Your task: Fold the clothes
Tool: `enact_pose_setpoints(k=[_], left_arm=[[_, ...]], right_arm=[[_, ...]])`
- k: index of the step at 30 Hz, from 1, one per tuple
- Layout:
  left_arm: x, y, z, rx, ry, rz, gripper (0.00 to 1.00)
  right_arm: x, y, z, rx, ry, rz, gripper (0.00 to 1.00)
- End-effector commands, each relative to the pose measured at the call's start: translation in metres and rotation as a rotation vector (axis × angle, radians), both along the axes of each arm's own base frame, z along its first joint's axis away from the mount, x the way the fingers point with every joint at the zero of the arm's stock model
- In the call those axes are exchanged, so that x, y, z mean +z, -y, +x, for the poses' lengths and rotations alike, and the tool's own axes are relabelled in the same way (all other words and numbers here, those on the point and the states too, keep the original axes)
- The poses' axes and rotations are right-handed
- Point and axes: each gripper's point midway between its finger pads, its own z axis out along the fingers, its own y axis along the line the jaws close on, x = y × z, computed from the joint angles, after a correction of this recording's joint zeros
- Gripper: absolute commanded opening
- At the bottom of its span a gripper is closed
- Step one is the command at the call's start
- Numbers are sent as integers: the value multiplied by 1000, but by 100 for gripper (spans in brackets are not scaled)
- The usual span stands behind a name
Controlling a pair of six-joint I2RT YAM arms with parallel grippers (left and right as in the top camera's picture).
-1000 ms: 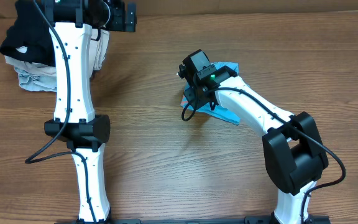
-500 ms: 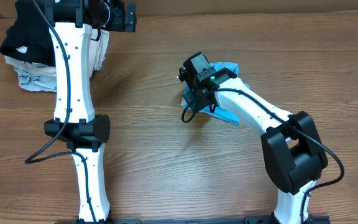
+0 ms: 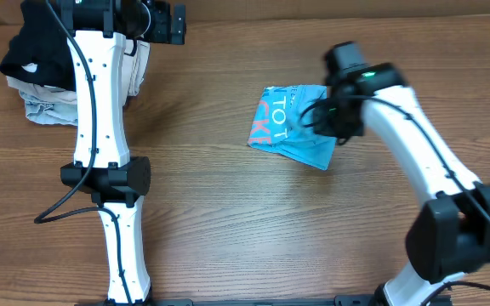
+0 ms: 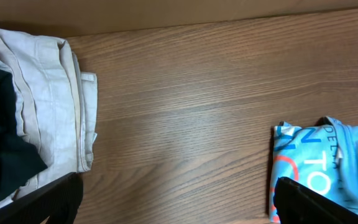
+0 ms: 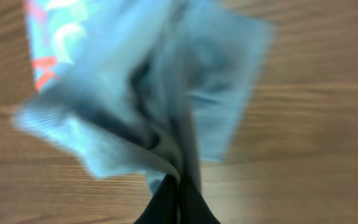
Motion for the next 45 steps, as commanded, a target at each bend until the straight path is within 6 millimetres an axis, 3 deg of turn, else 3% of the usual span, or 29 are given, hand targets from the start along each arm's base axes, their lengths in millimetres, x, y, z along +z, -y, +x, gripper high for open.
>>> enact_pose_setpoints(k=[1, 6, 9, 13, 16, 19, 23, 30, 34, 39, 45], left_arm=[[0, 1, 0, -18, 3, 19, 100], [0, 2, 0, -24, 6, 23, 100], [0, 2, 0, -24, 5, 23, 100], [0, 2, 0, -24, 6, 23, 100], [0, 2, 0, -31, 7, 27, 100], [0, 2, 0, -53, 15, 39, 100], [0, 2, 0, -59, 14, 43, 100], [0, 2, 0, -61, 16, 45, 100], [0, 2, 0, -61, 17, 45, 100], [1, 2, 1, -60, 20, 45, 100], [0, 1, 0, -60, 15, 46, 100]], right_arm=[[-11, 20, -8, -108, -62, 34, 4], [-50, 42, -36, -163, -171, 14, 4], [-69, 43, -60, -166, -253, 21, 4], [-76, 37, -72, -163, -296, 52, 4], [-62, 27, -59, -95, -237, 112, 5], [-37, 22, -33, -49, -137, 133, 13], [1, 19, -2, 8, -8, 137, 41], [31, 16, 30, 40, 137, 123, 41], [27, -4, 38, 106, 172, 120, 41], [-6, -32, 43, 180, 150, 14, 46], [-51, -30, 37, 167, 58, -143, 46]])
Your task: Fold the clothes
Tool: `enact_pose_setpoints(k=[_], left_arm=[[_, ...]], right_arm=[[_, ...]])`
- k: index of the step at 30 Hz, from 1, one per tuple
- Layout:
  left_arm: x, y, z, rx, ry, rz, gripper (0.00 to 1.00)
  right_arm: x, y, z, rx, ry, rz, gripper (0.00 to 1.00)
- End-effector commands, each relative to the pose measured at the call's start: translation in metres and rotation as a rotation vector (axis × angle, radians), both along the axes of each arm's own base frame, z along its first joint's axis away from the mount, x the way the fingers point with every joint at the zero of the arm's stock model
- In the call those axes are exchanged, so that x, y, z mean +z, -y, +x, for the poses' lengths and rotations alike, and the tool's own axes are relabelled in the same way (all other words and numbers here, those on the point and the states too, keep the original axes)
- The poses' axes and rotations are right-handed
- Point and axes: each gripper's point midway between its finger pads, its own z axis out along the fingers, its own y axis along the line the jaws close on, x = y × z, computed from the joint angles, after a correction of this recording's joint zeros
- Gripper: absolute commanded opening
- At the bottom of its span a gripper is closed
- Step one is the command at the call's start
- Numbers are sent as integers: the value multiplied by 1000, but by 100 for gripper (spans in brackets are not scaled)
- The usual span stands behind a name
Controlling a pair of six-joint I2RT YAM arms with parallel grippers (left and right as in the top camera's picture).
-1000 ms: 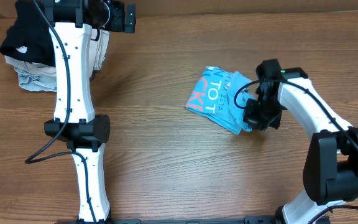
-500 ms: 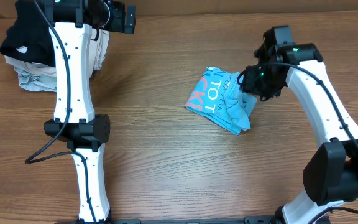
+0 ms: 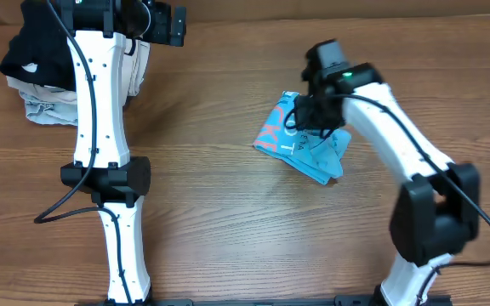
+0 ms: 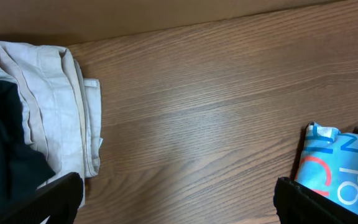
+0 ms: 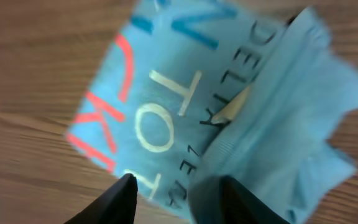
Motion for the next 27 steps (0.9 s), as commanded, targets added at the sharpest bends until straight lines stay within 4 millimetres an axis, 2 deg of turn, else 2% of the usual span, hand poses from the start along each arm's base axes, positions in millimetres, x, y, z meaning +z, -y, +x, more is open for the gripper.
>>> enact_pose_setpoints(k=[1, 3, 5, 10, 19, 21, 26, 27], left_arm=[[-1, 1, -1, -13, 1, 14, 100], [-1, 1, -1, -20, 2, 18, 100], [-1, 1, -1, -20, 1, 18, 100], [-1, 1, -1, -20, 1, 18, 100], [-2, 1, -3, -20, -8, 18, 100], [-2, 1, -3, -20, -12, 19, 100], [-2, 1, -3, -20, -12, 19, 100], [-2, 1, -3, -20, -12, 19, 100]], right_arm=[[-20, 15, 4, -59, -16, -130, 46], [-23, 24, 2, -103, -25, -174, 45], [-22, 36, 2, -150, -19, -229, 39], [-14, 63, -6, -217, -41, -303, 4], [9, 89, -35, -308, -152, -233, 4], [7, 97, -40, -349, -192, -202, 4], [-14, 117, -58, -421, -290, -142, 4], [-18, 120, -62, -429, -307, -146, 13]])
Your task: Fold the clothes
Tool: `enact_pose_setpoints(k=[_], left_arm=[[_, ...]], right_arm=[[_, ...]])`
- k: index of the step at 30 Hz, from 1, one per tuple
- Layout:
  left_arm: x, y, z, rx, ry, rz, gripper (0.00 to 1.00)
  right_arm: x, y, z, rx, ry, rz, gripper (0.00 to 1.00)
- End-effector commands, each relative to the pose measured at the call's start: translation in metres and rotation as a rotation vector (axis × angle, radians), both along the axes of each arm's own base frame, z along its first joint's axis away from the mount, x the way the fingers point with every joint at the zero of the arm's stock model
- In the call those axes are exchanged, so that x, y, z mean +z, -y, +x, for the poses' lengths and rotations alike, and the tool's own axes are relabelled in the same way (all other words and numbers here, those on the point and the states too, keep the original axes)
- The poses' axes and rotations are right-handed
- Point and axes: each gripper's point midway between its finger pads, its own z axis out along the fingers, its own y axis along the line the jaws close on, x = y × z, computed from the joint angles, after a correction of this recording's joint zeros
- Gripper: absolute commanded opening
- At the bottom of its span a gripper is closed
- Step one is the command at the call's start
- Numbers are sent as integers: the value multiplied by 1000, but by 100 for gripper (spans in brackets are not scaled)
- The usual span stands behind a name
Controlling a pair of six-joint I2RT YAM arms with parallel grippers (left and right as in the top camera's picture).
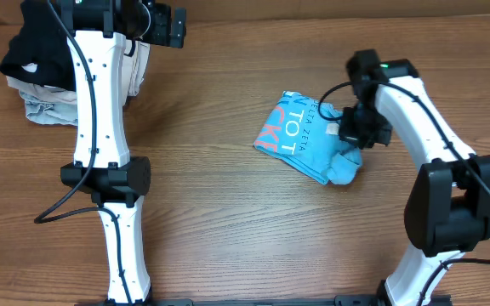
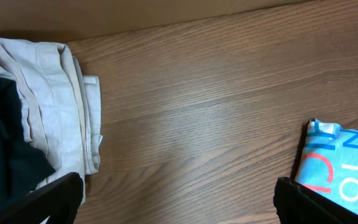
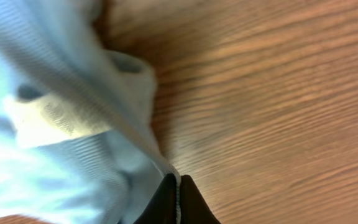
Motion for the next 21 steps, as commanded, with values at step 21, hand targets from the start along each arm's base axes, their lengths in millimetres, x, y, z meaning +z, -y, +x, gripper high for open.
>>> enact_pose_setpoints(k=[21], left_arm=[[1, 3, 1, -29, 14, 18, 100]], right_arm=[[29, -33, 88, 308, 357, 199, 54]])
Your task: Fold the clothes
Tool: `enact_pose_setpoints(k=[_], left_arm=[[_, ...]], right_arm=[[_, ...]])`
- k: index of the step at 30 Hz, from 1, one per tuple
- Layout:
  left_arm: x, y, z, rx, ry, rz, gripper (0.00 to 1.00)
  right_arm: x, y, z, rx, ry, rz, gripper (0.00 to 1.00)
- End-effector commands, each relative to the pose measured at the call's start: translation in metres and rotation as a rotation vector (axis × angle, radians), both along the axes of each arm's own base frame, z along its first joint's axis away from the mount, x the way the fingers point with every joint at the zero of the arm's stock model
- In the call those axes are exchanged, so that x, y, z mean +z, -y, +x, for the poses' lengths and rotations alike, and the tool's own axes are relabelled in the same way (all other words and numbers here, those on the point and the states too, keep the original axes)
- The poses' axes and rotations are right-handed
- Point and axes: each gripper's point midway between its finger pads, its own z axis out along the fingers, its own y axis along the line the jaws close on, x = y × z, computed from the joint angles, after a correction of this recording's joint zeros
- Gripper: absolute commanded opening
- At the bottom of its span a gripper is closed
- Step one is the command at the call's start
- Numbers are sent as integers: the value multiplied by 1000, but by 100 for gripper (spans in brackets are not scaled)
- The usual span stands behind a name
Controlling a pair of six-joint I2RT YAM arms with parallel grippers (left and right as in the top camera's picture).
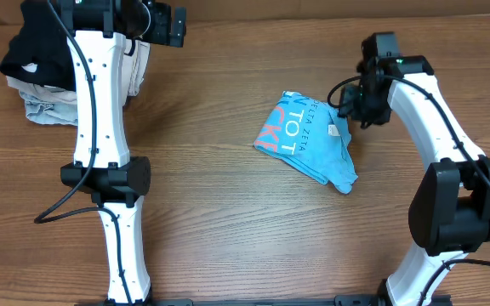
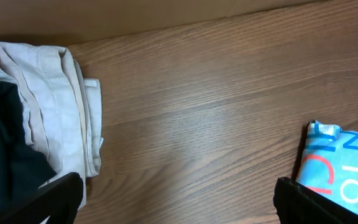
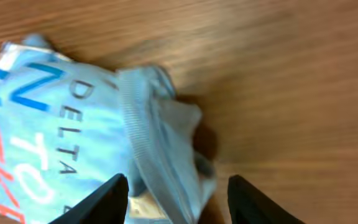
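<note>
A light-blue printed shirt (image 1: 304, 140) lies loosely folded mid-table, a ribbed edge bunched at its right side (image 3: 160, 143). My right gripper (image 1: 357, 109) hovers at the shirt's far right edge; in the right wrist view it (image 3: 182, 202) is open, fingers straddling the bunched fabric without holding it. My left gripper (image 2: 179, 208) is open at the table's far left, over bare wood between a clothes pile and the shirt's corner (image 2: 344, 162).
A pile of clothes sits at the far left corner: a beige garment (image 2: 48, 106) with a black one (image 1: 28, 51) on top. The left arm (image 1: 100, 127) stretches down the left side. The wooden tabletop (image 1: 228, 229) surrounds the shirt.
My right gripper was shut on the shirt's lower right corner; now it is open and sits farther back at the shirt's right edge. The corner lies on the table.
First my right gripper was shut on fabric at the shirt's right side. Then it was open over the printed face, farther left. Then it was shut on the right corner. Now it is open and the shirt lies folded. The left arm stayed at the pile.
</note>
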Motion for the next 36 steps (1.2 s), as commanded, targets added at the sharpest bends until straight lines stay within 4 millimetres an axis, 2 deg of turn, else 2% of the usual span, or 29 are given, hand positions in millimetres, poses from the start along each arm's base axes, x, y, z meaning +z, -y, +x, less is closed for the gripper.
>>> enact_pose_setpoints(k=[1, 6, 8, 13, 18, 21, 22, 26, 28, 31, 36], left_arm=[[0, 3, 0, -25, 5, 16, 100], [0, 2, 0, -18, 3, 14, 100], [0, 2, 0, -18, 3, 14, 100], [0, 2, 0, -18, 3, 14, 100], [0, 2, 0, -18, 4, 16, 100], [0, 2, 0, -18, 5, 15, 100], [0, 2, 0, -18, 5, 15, 100], [0, 2, 0, -18, 2, 15, 100], [-1, 2, -1, -18, 0, 15, 100], [0, 2, 0, -18, 2, 15, 100], [0, 2, -1, -20, 2, 13, 100]], right_arm=[[8, -15, 12, 136, 65, 16, 54], [-15, -18, 15, 171, 30, 19, 54], [-20, -26, 12, 211, 16, 58, 53], [-30, -28, 6, 215, -17, 59, 50], [-36, -26, 1, 207, -35, 53, 35], [-37, -12, 5, 143, -31, -14, 22], [-38, -9, 6, 138, -28, -28, 21], [-38, -8, 5, 138, -31, -33, 22], [-38, -11, 5, 154, -31, -27, 27], [-36, -26, 3, 241, -22, 18, 40], [-38, -33, 4, 259, -12, 15, 41]])
